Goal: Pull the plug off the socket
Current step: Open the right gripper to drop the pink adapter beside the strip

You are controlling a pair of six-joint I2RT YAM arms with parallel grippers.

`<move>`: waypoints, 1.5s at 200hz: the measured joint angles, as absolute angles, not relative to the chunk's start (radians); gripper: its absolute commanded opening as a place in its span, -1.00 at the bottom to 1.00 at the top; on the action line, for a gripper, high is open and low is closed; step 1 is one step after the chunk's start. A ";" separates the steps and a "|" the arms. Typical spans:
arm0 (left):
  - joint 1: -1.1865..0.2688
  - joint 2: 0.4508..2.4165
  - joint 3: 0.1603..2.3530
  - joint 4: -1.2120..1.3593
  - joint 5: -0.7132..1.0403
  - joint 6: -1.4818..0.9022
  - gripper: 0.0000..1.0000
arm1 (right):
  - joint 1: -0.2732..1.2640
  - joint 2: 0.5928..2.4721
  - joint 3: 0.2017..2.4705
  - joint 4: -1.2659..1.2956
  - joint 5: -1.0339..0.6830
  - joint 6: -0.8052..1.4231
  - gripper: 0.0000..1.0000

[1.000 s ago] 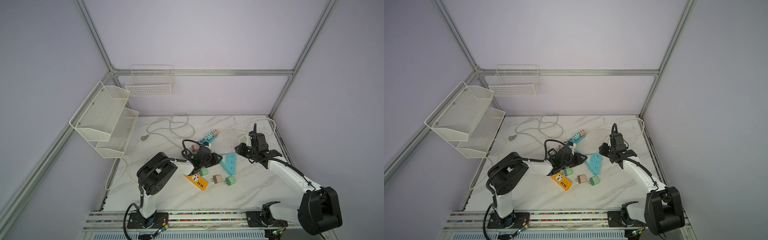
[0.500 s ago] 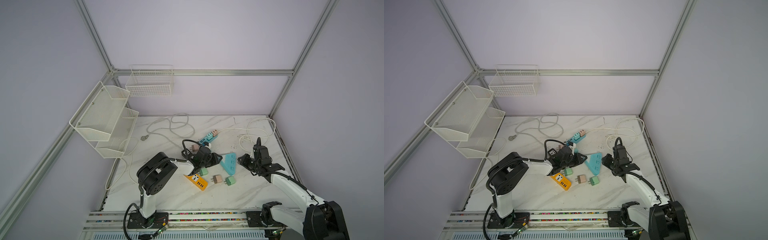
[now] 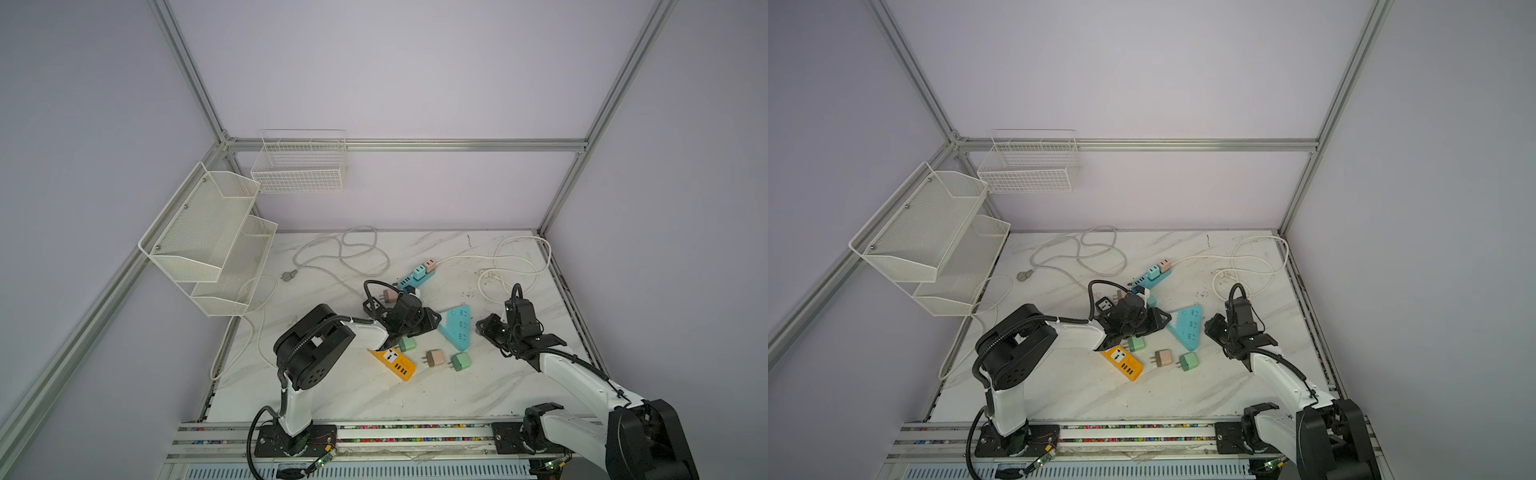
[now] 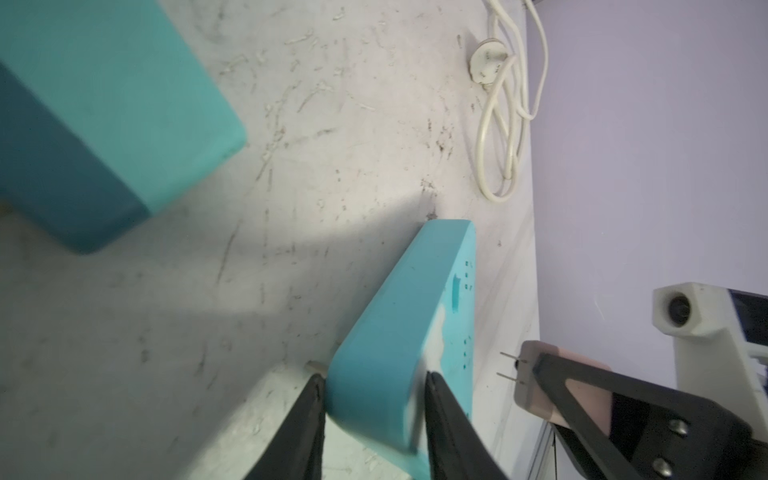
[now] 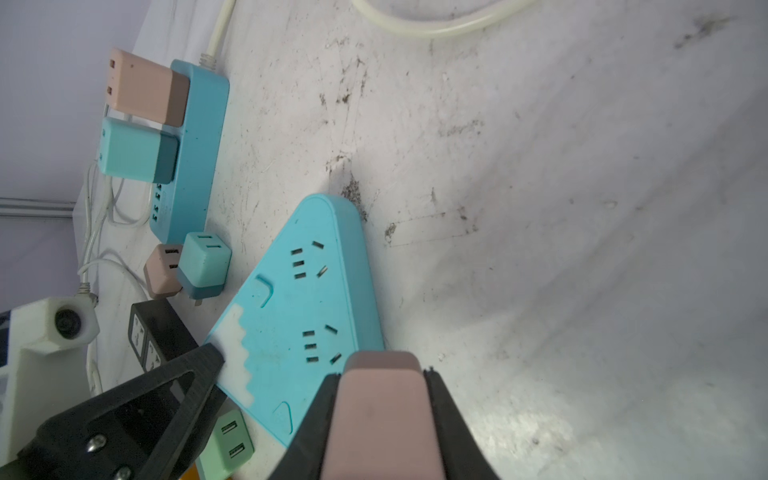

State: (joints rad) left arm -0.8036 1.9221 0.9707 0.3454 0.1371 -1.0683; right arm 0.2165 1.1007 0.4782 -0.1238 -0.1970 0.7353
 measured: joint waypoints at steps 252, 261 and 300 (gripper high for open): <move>-0.804 1.812 0.971 0.120 0.069 -0.932 0.16 | 0.183 1.211 0.447 -0.036 -0.197 0.804 -0.06; -0.804 1.798 0.971 0.109 0.067 -0.924 0.16 | 0.183 1.211 0.447 -0.037 -0.196 0.809 -0.02; -0.799 1.729 0.971 0.077 0.058 -0.891 0.17 | 0.181 1.195 0.450 -0.068 -0.171 0.815 0.32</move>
